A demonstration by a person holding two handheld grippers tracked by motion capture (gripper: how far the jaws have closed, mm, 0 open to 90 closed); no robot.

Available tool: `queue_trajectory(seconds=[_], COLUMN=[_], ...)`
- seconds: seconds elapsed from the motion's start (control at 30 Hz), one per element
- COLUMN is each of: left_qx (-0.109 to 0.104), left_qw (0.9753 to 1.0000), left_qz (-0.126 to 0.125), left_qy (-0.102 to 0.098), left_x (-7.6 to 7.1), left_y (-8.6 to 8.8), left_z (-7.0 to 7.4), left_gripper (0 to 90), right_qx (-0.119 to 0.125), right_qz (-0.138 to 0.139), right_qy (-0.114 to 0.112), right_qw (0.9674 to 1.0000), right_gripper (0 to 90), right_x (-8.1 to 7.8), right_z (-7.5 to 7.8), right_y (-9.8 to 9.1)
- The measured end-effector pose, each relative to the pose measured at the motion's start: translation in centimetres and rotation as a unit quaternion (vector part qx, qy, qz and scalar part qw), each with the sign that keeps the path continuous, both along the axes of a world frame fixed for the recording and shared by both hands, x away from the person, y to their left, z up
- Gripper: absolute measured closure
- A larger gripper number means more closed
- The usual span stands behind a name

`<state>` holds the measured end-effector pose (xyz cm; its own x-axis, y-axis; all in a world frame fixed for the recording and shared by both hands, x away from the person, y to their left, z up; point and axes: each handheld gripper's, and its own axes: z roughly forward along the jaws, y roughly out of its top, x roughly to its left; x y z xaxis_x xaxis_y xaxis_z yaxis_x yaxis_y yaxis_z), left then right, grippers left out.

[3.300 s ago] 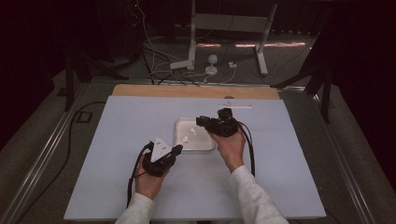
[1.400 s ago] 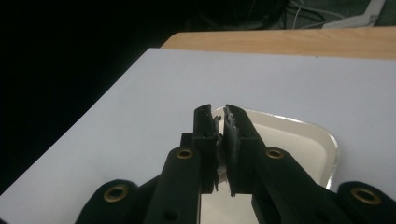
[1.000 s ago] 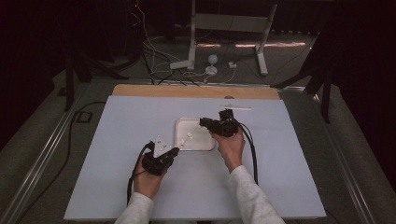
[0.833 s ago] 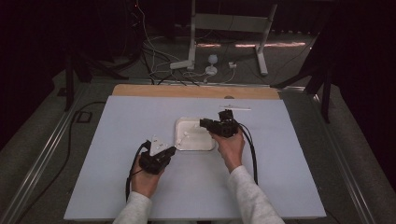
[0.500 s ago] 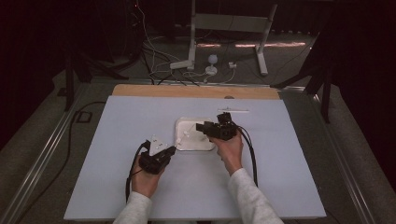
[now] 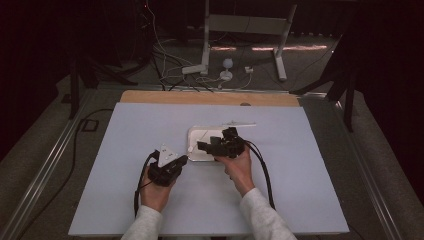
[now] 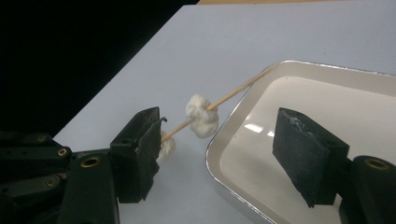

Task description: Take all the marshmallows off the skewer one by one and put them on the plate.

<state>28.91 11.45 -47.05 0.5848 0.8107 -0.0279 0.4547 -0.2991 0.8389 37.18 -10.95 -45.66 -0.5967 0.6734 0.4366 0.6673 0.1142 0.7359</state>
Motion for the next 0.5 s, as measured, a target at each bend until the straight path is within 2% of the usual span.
queue_trajectory(seconds=[0.2,0.23,0.33,0.5], left_qx=[-0.006,-0.007,-0.010,-0.011], left_qw=[1.0000,1.0000,0.9999,0.9999], left_qz=[-0.003,-0.004,-0.006,-0.008], left_qy=[-0.001,-0.001,0.001,0.003], left_x=[-0.08,-0.09,-0.12,-0.12], left_y=[-0.02,-0.03,-0.09,-0.11], left_z=[0.19,0.24,0.35,0.43], left_gripper=[90.0,90.0,90.0,90.0], right_qx=[0.010,0.002,-0.008,-0.009], right_qz=[0.002,0.003,0.004,0.009], right_qy=[0.000,-0.011,-0.022,-0.036], right_qw=[0.9999,0.9999,0.9997,0.9993], right_gripper=[40.5,45.0,50.2,63.0], right_x=[-0.40,-0.56,-0.75,-0.91], right_z=[-0.39,-0.46,-0.45,-0.29], right_y=[0.32,0.51,0.69,0.74])
